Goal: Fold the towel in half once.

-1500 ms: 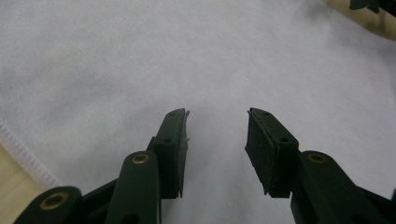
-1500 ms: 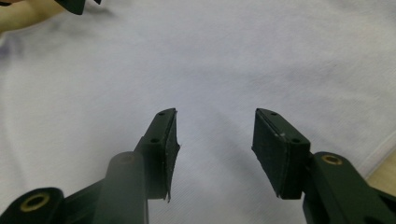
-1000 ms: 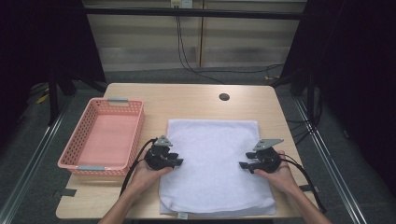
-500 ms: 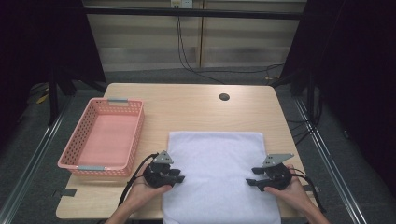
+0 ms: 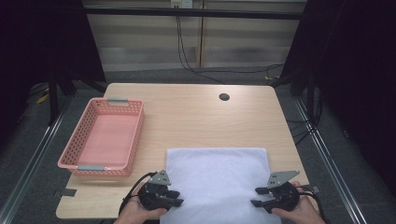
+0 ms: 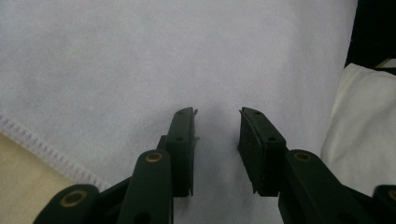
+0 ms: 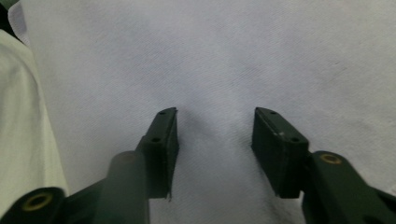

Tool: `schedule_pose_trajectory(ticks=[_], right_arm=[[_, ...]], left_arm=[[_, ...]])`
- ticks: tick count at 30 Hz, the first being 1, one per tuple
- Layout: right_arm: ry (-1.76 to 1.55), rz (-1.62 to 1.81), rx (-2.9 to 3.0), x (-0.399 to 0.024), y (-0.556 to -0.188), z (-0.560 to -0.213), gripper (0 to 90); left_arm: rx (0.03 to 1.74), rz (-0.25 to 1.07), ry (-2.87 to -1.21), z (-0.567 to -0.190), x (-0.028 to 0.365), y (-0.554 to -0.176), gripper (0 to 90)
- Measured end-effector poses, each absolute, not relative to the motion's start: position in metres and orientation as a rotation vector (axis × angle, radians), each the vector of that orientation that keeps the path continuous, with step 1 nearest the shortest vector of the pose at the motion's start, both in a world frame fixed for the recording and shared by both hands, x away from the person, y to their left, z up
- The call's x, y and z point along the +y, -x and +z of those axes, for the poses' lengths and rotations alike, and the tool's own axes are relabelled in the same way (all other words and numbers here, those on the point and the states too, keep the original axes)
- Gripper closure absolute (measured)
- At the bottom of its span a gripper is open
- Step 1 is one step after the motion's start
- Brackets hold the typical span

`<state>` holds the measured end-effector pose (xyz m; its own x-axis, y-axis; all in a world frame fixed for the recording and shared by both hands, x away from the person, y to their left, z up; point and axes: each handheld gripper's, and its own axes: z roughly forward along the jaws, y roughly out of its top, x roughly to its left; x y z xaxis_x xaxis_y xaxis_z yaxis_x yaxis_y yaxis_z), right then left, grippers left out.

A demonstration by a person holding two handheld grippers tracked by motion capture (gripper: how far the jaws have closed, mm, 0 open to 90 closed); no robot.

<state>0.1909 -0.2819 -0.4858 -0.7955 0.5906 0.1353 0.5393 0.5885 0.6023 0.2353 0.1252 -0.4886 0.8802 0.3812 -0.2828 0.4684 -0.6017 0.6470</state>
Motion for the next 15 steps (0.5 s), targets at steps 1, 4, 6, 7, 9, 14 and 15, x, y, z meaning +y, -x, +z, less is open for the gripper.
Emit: schedule_pose_trajectory(ticks=[1, 4, 6, 7, 9, 14, 15], right_arm=[[-0.987, 1.013, 2.714, -0.284, -0.194, -0.485, 53.5], [-1.052, 1.049, 2.581, -0.290, -0.210, -0.479, 52.9], [-1.087, 1.073, 2.501, -0.296, -0.226, -0.475, 53.4], [-1.102, 1.069, 2.468, -0.298, -0.235, -0.473, 54.0], [-1.102, 1.020, 2.439, -0.300, -0.255, -0.471, 55.4], [-1.146, 1.000, 2.370, -0.309, -0.298, -0.468, 52.0], [-1.151, 1.003, 2.376, -0.312, -0.306, -0.469, 50.0]], left_arm=[[0.618, -0.126, -2.265, -0.488, 0.124, -0.240, 64.7], [0.691, -0.081, -2.217, -0.483, 0.123, -0.262, 64.4], [0.705, -0.038, -2.216, -0.483, 0.121, -0.277, 65.1], [0.718, -0.031, -2.219, -0.484, 0.120, -0.284, 65.7], [0.733, -0.035, -2.219, -0.488, 0.117, -0.296, 66.2], [0.740, 0.005, -2.187, -0.486, 0.117, -0.312, 64.5], [0.763, 0.009, -2.157, -0.484, 0.118, -0.316, 64.5]])
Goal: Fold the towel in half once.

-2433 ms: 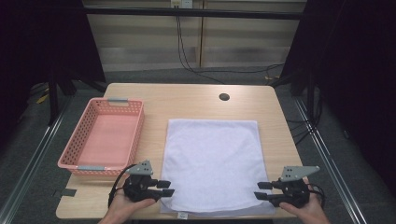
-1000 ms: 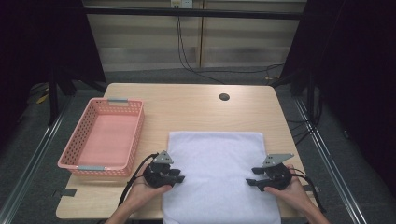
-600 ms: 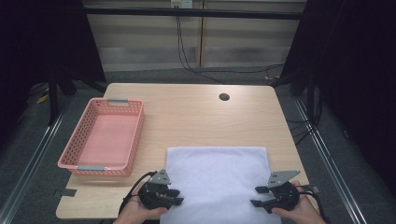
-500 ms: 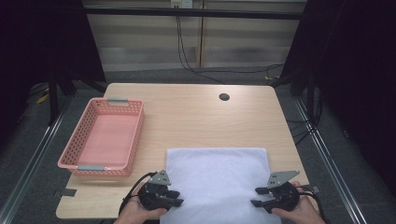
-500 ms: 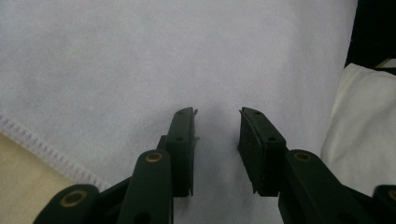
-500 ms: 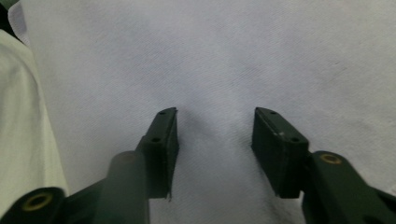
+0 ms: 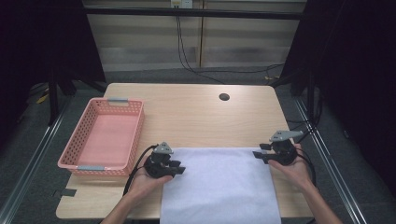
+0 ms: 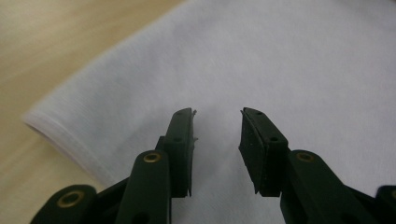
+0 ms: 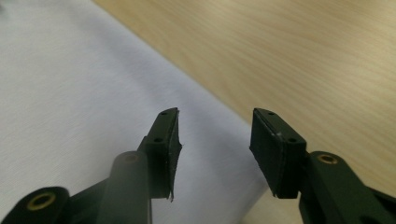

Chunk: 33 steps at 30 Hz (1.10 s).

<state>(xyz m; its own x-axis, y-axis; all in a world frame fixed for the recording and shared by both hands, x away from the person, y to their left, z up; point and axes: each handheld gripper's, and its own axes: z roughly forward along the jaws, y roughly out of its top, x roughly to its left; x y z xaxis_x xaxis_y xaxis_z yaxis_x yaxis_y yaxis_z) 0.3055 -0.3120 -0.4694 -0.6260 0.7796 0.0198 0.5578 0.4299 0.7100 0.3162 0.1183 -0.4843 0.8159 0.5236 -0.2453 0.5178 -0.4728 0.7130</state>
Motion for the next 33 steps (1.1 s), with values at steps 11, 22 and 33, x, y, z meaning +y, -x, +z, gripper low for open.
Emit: schedule_pose_trajectory(ticks=[11, 22, 33], right_arm=[[-1.231, 0.989, 2.426, -0.322, -0.328, -0.500, 50.5], [-1.218, 1.000, 2.466, -0.323, -0.317, -0.498, 76.2], [-1.226, 1.013, 2.467, -0.324, -0.317, -0.498, 78.9]], left_arm=[[0.805, 0.100, -2.115, -0.484, 0.115, -0.344, 58.1], [0.909, 0.135, -2.159, -0.498, 0.124, -0.367, 40.2], [0.874, 0.079, -2.169, -0.501, 0.129, -0.365, 62.5]])
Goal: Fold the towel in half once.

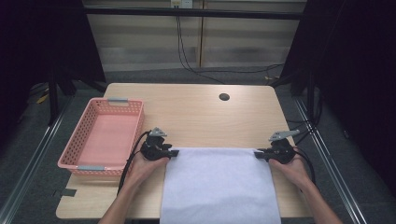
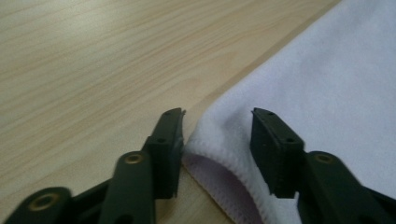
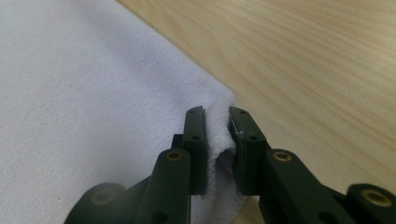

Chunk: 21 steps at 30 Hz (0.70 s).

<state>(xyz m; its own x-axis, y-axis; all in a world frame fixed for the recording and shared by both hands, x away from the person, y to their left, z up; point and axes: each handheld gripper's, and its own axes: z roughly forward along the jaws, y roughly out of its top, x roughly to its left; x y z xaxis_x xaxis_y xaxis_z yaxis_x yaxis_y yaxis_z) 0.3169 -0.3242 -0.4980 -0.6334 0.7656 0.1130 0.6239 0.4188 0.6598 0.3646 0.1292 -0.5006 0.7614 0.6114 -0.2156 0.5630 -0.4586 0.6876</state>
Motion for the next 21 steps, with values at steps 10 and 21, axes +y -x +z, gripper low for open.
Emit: schedule_pose_trajectory(ticks=[10, 21], right_arm=[[-1.272, 1.095, 2.467, -0.332, -0.312, -0.492, 84.2], [-1.215, 1.251, 2.352, -0.340, -0.312, -0.451, 84.7]], left_arm=[[0.845, 0.004, -2.149, -0.486, 0.127, -0.357, 82.5], [0.803, 0.072, -2.043, -0.440, 0.125, -0.358, 82.7]])
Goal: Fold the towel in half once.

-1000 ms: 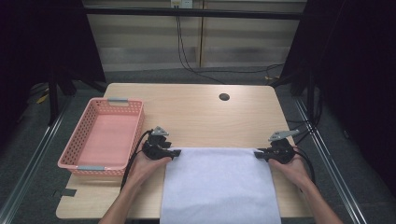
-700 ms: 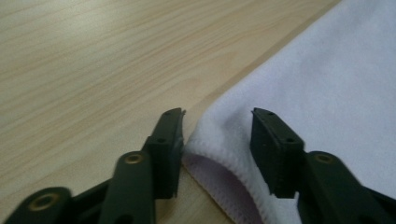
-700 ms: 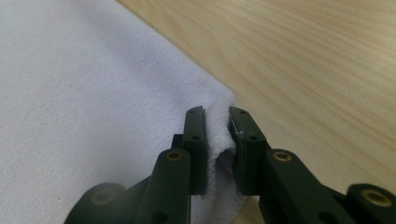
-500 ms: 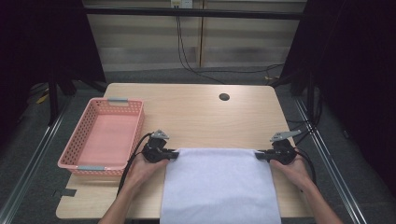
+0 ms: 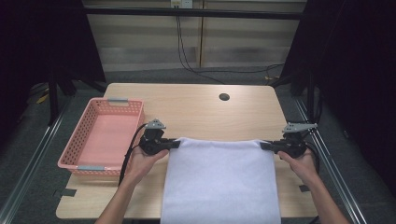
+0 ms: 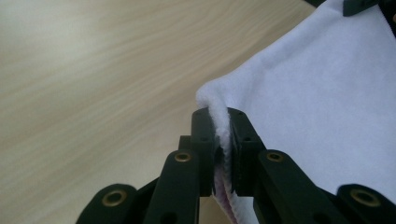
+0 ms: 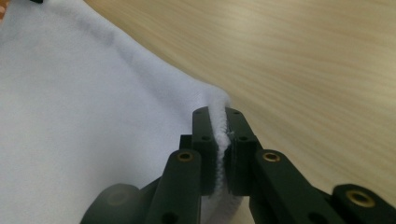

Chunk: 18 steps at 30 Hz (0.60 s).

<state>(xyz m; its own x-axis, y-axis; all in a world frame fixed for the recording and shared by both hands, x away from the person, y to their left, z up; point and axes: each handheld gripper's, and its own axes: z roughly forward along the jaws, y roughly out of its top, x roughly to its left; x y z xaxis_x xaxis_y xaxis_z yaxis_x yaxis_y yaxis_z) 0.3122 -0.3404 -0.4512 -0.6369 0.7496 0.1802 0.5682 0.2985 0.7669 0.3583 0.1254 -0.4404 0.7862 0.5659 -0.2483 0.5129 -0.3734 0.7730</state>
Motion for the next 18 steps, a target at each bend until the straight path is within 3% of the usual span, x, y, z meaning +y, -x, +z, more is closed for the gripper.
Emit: schedule_pose_trajectory(ticks=[7, 18], right_arm=[[-1.173, 1.324, 2.304, -0.347, -0.321, -0.426, 84.9], [-1.197, 1.333, 2.245, -0.351, -0.342, -0.416, 85.2]], left_arm=[[0.838, 0.112, -2.014, -0.423, 0.129, -0.369, 83.0], [0.786, 0.150, -2.008, -0.406, 0.124, -0.391, 83.0]])
